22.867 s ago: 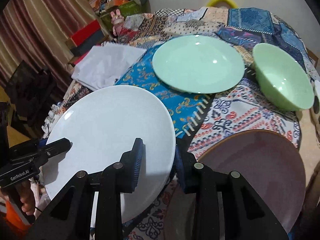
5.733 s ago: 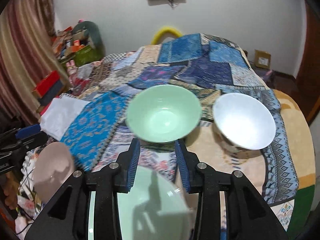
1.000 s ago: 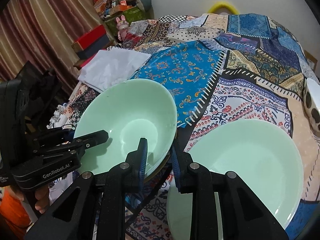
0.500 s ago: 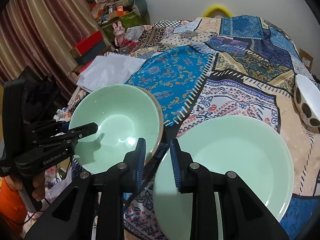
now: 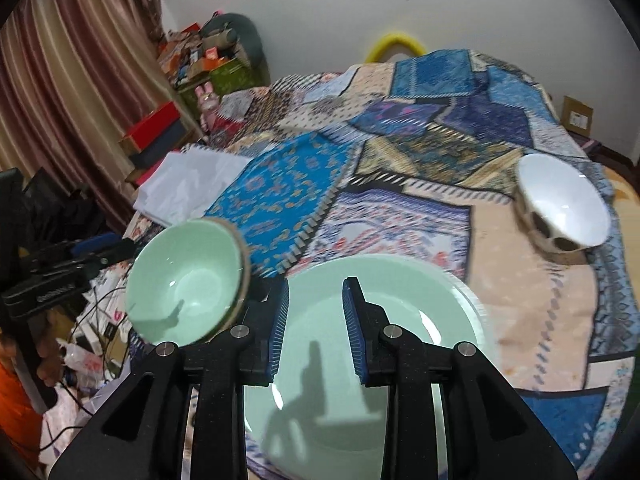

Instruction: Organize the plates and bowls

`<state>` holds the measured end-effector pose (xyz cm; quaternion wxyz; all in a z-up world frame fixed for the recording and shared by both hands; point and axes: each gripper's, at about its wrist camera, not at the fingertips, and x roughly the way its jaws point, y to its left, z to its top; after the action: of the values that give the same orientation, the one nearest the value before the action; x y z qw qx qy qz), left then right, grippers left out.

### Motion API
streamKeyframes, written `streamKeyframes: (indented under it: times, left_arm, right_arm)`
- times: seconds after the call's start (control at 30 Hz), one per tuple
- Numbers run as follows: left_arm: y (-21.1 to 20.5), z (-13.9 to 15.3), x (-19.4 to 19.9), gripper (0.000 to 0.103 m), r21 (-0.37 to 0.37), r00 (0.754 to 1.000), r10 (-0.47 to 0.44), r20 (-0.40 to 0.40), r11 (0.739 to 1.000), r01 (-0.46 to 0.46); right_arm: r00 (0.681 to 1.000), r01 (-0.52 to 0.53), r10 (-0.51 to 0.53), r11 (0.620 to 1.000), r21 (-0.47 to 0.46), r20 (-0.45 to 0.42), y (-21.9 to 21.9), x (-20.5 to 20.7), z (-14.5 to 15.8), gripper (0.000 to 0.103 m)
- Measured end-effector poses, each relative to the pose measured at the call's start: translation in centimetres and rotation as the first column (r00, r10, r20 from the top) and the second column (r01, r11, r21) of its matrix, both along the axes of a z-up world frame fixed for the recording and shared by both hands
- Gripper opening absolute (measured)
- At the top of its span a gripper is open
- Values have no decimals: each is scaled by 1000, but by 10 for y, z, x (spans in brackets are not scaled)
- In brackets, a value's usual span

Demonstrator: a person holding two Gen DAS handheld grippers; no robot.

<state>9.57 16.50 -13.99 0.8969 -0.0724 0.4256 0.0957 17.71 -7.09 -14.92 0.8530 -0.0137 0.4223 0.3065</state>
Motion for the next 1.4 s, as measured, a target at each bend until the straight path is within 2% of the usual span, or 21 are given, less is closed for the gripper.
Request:
streamKeyframes:
  times: [0.07, 0.2, 0.3, 0.43, 0.6, 0.77, 1.07, 1.13, 1.2, 1.4]
  left_arm:
    - [-11, 8, 3, 56, 7, 1000, -14, 18, 1000, 14]
    - [-39, 22, 15, 64, 13, 997, -63, 52, 998, 62]
    - [-63, 30, 29, 66, 9, 992, -109, 65, 994, 109]
    - [-96, 37, 51, 72, -1, 983, -169, 76, 986, 169]
    - [-136, 40, 83, 83, -6, 969, -232, 85, 972, 233]
    - [-169, 30, 120, 87, -14, 956, -287, 62, 958, 288]
    - [-207, -2, 180, 87, -45, 940, -340, -12, 940, 339]
    - [-214, -9, 192, 87, -32, 937, -348, -30, 937, 348]
    - [-218, -15, 200, 87, -36, 935, -353, -39, 935, 352]
    - [-224, -30, 218, 87, -74, 929, -365, -58, 930, 360]
  right_arm:
    - [1000, 24, -24, 1000, -7, 18, -14, 2, 5, 26]
    - [996, 77, -76, 997, -14, 51, -44, 9, 14, 37]
    - [989, 127, -125, 992, -18, 73, -69, 17, 21, 41]
    - [977, 194, -192, 981, -23, 92, -103, 28, 26, 43]
    - [956, 282, -278, 959, -33, 91, -143, 50, 23, 43]
    - [938, 342, -340, 939, -32, 63, -170, 78, 10, 43]
    - [919, 394, -394, 918, -54, 9, -197, 136, -22, 43]
    - [917, 399, -400, 915, -61, 2, -199, 145, -28, 40]
    - [918, 394, -396, 916, -73, -12, -200, 157, -37, 33]
    - [924, 376, -381, 921, -101, -40, -198, 175, -54, 29]
